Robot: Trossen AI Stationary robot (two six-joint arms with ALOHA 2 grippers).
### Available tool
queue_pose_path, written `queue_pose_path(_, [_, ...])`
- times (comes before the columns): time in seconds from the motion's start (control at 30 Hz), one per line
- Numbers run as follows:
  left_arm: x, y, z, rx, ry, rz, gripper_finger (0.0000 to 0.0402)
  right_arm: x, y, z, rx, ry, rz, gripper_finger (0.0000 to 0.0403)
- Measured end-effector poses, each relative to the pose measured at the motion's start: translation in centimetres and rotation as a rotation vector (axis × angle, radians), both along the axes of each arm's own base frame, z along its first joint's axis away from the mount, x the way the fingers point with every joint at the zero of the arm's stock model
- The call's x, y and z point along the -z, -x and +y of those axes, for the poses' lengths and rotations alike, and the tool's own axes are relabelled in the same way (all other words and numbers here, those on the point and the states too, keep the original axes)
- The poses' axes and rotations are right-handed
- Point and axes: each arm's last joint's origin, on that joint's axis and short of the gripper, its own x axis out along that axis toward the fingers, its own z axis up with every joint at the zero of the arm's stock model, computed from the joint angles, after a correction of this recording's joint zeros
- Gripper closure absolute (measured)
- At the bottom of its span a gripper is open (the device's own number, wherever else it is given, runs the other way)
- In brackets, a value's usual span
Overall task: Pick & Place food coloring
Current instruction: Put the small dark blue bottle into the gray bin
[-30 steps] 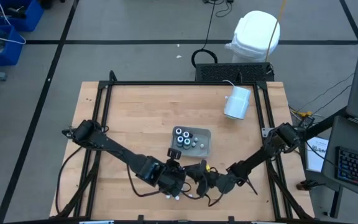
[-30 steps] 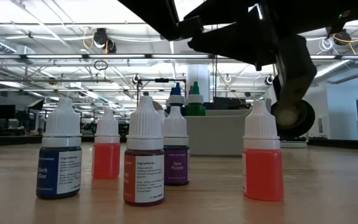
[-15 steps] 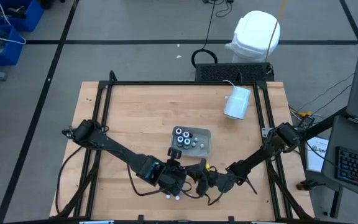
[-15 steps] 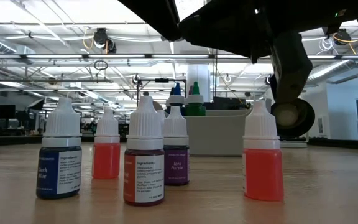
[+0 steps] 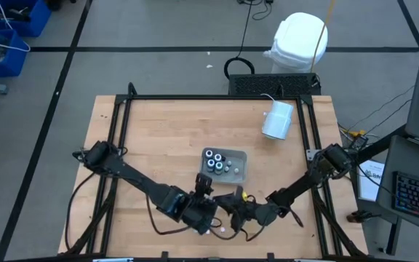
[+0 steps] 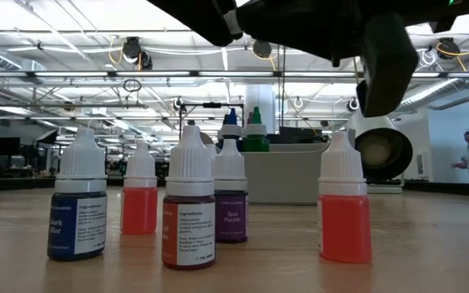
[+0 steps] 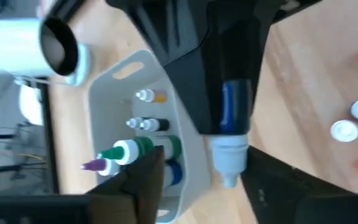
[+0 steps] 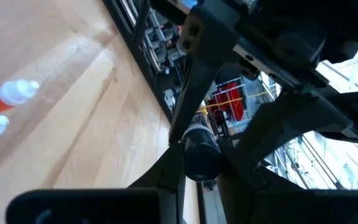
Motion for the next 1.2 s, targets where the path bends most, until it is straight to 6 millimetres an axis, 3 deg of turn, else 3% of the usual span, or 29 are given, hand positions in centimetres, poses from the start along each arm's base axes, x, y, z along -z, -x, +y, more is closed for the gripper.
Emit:
queue_pose_path(0.2, [-0.7, 1.5, -2.1, 0.052, -0.142, -0.055, 0.0133, -0.3, 0.2, 0.3, -0.010, -0.012, -0.022, 0.0342])
queue_pose_path(0.33, [-2.6, 3.2, -4.0, 0.111, -0.133, -0.136, 0.0114, -1.0, 0.6, 1.0, -0.035, -0.041, -0.082, 0.0344])
queue_pose_path(0.57, [-4.5, 6.1, -7.5, 0.278, -0.150, -0.212, 0.0133, -3.4, 2.3, 1.7, -0.251, -0.209, -0.174, 0.0344])
queue_pose_path(0.7, [-4.8, 6.7, -8.5, 0.304, -0.191, -0.252, 0.0161, -4.1, 4.1, -0.7, -0.457, -0.437, -0.165, 0.0343])
queue_pose_path(0.77, [-4.9, 6.7, -8.6, 0.307, -0.191, -0.269, 0.0175, -4.3, 4.5, -2.5, -0.573, -0.581, -0.140, 0.0343])
queue_pose_path(0.87, [-5.1, 6.0, -8.2, 0.305, -0.200, -0.280, 0.0191, -4.3, 4.1, -4.3, -0.609, -0.729, -0.104, 0.0343])
queue_pose_path(1.0, [-5.0, 4.9, -7.1, 0.320, -0.242, -0.259, 0.0198, -3.6, 3.1, -4.7, -0.599, -0.797, -0.045, 0.0342])
queue_pose_path(1.2, [-4.4, 4.1, -6.0, 0.360, -0.336, -0.205, 0.0182, -4.6, 2.3, -5.8, -0.582, -1.034, -0.122, 0.0342])
